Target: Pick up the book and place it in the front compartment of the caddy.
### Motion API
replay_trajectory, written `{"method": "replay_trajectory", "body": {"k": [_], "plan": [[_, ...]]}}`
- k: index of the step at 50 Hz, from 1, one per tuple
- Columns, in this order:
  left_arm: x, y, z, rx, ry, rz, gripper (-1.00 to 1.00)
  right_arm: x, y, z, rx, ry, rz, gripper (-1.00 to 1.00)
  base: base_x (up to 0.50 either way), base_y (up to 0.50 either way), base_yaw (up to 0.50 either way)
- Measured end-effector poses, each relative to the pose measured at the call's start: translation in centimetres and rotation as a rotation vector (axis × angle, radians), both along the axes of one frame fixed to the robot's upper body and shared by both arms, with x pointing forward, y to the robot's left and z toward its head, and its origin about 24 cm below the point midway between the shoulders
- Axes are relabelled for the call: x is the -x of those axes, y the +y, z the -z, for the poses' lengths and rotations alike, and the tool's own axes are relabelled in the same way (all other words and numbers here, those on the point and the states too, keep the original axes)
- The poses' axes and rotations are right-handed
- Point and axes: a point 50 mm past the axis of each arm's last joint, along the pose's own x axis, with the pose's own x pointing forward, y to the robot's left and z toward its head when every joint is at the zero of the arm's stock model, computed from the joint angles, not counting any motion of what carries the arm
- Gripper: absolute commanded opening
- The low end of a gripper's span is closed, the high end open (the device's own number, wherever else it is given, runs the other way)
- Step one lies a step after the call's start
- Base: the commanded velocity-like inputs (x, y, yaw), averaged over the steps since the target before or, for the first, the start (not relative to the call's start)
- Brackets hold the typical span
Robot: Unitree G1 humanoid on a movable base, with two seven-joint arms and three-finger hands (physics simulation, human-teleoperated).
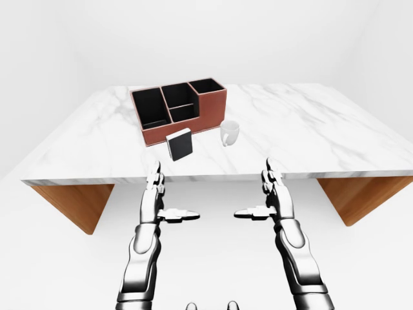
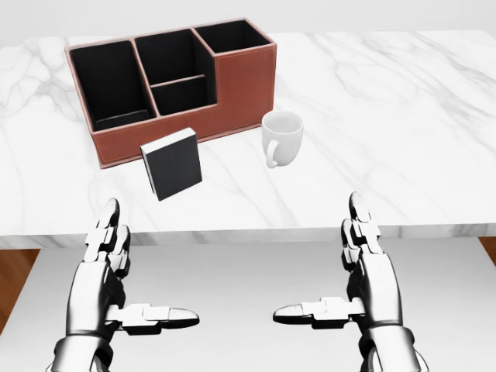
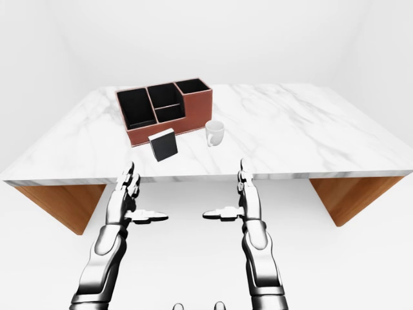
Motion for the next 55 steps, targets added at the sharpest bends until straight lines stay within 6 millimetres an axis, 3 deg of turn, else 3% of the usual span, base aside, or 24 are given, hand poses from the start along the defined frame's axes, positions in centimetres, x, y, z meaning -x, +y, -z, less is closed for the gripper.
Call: {"method": "replay_trajectory", "body": {"k": [17,28,48,55], "plan": [[0.0,0.7,-0.7,-0.003,0.002,-0.009,1.0,0.1,-0.5,-0.7,0.012,-0.006,0.005,1.0,0.0,0.0,0.0],[0.3,0.9,-2.4,-0.007,-0.056,-0.007,1.0,0.4,-0.4,-1.6,0.021,-0.021,0.003,1.0,0.0,0.0,0.0],[1.0,1.3,-6.6,-0.027,-0.238,-0.011,1.0,1.3,-0.3,-6.4,0.034,-0.228,0.003,1.0,0.0,0.0,0.0],[1.3,1.5,-7.5,-0.034,-0.278,-0.015,1.0,1.9,-0.4,-7.6,0.022,-0.281,-0.009,1.0,0.48,0.0,0.0]]}}
